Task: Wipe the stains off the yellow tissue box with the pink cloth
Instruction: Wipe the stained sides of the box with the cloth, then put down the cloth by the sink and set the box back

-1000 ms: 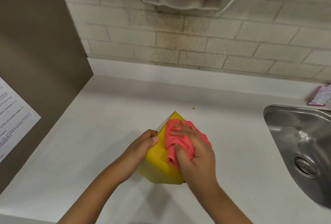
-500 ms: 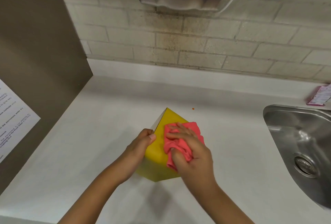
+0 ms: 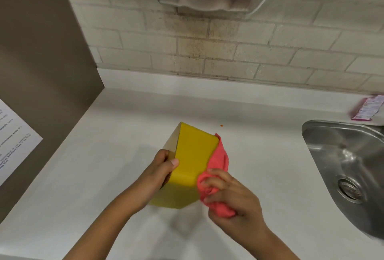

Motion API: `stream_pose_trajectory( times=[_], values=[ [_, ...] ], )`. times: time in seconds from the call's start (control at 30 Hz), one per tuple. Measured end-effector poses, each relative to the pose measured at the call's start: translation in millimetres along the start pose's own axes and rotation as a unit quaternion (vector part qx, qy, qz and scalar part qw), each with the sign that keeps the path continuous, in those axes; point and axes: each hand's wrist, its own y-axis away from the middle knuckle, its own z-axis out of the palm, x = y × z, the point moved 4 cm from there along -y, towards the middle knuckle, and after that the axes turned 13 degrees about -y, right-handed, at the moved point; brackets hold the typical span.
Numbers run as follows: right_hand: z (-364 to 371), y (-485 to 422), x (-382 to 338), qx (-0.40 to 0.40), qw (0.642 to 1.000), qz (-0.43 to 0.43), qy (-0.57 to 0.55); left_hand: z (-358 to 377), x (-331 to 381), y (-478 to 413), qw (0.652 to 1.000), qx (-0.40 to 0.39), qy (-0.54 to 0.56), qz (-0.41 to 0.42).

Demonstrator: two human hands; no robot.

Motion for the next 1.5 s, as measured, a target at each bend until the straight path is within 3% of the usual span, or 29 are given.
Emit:
stream_pose_trajectory(
  times=[0.07,0.13,0.2,0.37,0.5,0.63,0.77,1.0,1.07,1.23,1.4,1.5],
  values=[
    [-10.2,4.0,8.8,0.114,0.986,0.104,-0.058,-3.8,-0.7,14.7,0.998,-0.050,-0.007,0.023],
    [-21.9,13.5,23.8,0.252,0.927,0.247,-0.130,-12.7,-7.0,18.5,0.997,-0.066,0.008,0.042],
    [-36.7,25.1,37.9,0.338,0.867,0.315,-0.186,-21.7,-12.3,18.8,0.993,-0.093,0.004,0.079],
    [-47.7,25.5,54.3,0.405,0.723,0.384,-0.407,-35.6,-23.5,38.2,0.969,-0.211,0.012,0.128],
    [-34.3,16.1,54.2,0.377,0.657,0.397,-0.518,-40.0,-32.9,45.1,0.964,-0.235,0.017,0.119],
    [-21.3,14.4,56.0,0.354,0.643,0.413,-0.539,-42.4,-44.7,46.2,0.964,-0.252,-0.032,0.077],
    [-19.3,18.9,61.0,0.347,0.654,0.415,-0.529,-43.0,-55.8,47.9,0.956,-0.284,-0.067,0.031],
    [-20.3,28.9,65.5,0.346,0.670,0.448,-0.480,-36.7,-58.1,37.4,0.986,-0.119,-0.080,0.090],
    [-19.0,30.0,64.6,0.344,0.672,0.448,-0.479,-32.4,-59.4,33.6,0.982,-0.098,-0.127,0.101],
    [-11.3,29.9,61.1,0.319,0.674,0.455,-0.486,-21.3,-67.7,27.6,0.909,0.005,-0.387,0.155],
    [-7.8,38.2,64.5,0.329,0.674,0.466,-0.469,-7.1,-75.1,25.9,0.854,0.068,-0.483,0.180],
    [-7.5,40.1,63.0,0.325,0.677,0.474,-0.460,-5.2,-77.3,24.3,0.844,0.078,-0.494,0.194]
  ],
)
